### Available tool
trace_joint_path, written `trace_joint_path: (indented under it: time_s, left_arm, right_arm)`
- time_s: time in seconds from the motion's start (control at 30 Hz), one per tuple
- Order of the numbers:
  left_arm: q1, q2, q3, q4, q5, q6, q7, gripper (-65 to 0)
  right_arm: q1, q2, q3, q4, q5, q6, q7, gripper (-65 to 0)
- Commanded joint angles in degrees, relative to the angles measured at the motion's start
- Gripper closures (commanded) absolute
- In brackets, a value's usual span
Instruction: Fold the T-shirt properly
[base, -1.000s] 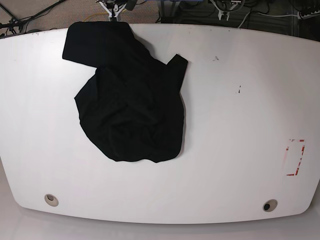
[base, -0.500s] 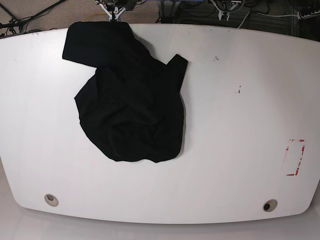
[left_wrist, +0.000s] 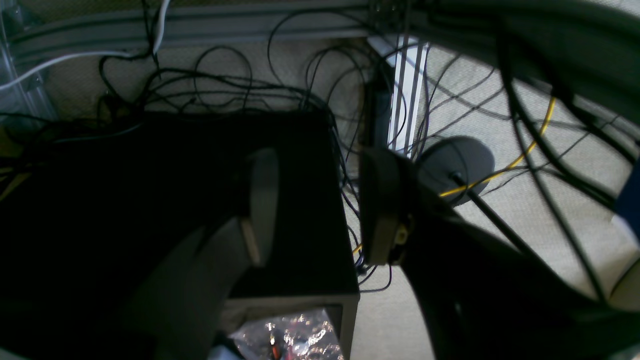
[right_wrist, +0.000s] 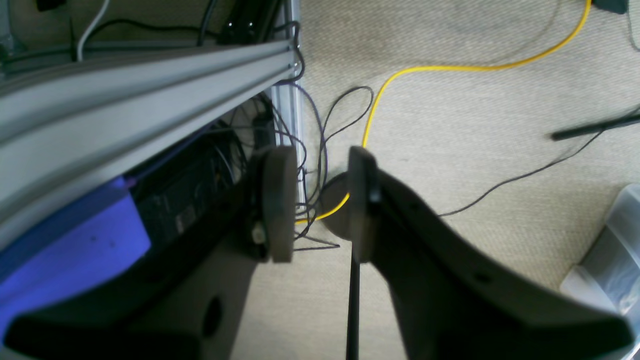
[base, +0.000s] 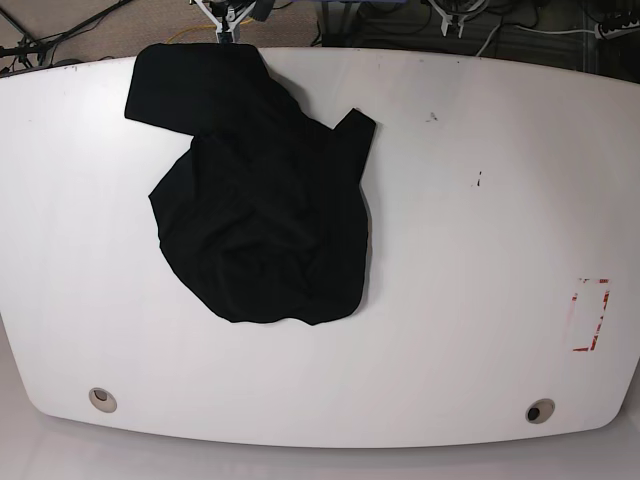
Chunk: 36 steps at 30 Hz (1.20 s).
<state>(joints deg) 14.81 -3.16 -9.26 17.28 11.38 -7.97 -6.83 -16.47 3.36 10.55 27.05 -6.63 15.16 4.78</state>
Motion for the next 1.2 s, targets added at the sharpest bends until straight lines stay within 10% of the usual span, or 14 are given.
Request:
trace_joint_path:
  time_s: [0.0,0.93,1.17]
  left_arm:
    - [1.8,-0.1,0.0,4.0,-0.1,-0.1,-0.6,-24.0]
    - [40.3,-2.1,-0.1,63.8,-0.3,-0.2,-0.6,-24.0]
    - [47.7,-4.0,-0.2,74.3,-9.0,-0.2,-0.6,-24.0]
  right_arm:
    - [-1.7,0.2,0.0,2.8,0.0,0.2,0.4,-16.6]
    - [-35.0,-6.7,0.3,54.3,0.6,0.4,-6.2,-16.5]
    - [-43.1,-9.9,0.1,67.3,0.6,0.5,-9.5,-16.5]
